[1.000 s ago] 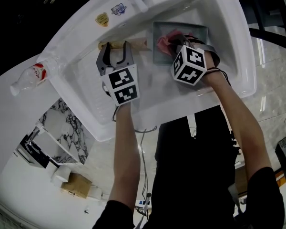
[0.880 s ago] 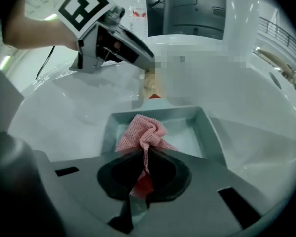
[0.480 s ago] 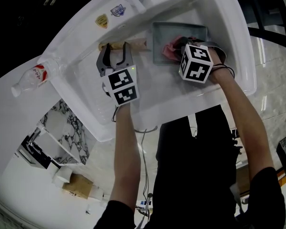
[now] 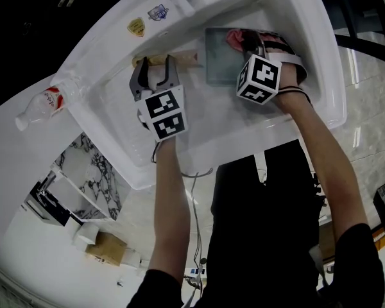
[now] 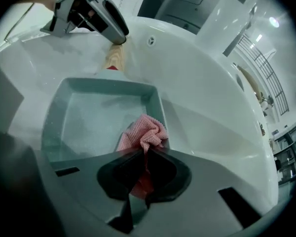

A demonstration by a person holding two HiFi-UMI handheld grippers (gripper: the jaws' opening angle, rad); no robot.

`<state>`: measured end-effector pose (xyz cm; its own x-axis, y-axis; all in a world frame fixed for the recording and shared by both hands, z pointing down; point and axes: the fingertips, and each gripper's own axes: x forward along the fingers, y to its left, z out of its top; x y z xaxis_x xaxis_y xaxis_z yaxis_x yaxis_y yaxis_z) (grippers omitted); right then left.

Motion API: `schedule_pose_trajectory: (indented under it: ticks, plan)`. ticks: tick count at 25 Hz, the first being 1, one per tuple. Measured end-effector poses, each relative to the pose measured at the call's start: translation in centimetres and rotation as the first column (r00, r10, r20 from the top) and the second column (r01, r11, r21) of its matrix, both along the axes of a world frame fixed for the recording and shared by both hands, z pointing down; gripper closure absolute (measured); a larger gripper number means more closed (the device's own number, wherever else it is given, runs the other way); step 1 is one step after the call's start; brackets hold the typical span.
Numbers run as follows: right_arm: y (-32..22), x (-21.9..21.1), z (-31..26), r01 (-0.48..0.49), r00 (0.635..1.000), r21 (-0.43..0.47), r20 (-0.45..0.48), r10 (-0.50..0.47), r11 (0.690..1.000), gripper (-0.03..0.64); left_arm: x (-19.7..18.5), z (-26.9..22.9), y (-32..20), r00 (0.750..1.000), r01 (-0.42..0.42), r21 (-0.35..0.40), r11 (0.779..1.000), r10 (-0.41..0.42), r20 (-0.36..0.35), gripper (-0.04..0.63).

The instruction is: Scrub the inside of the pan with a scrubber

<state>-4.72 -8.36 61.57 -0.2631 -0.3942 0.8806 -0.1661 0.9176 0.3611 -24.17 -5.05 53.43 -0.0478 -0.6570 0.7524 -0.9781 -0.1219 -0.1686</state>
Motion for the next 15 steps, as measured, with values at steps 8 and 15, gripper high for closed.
schedule_pose_trajectory:
  ticks: [8,15]
  plan:
    - [4.7,0.3,0.1,0.017,1.000,-0.203,0.022,-0.013,0.979,0.577,0.0,-0.1,0.0,1.000,0.010,-0.007,1.000,-0.010,0.007,0.368]
    - [9.4,-1.1,0.1,0.170,0.985,-0.431,0.109,-0.136,0.886,0.577,0.0,-0.1,0.0,1.000,0.013,-0.016,1.000,-0.012,0.010,0.368]
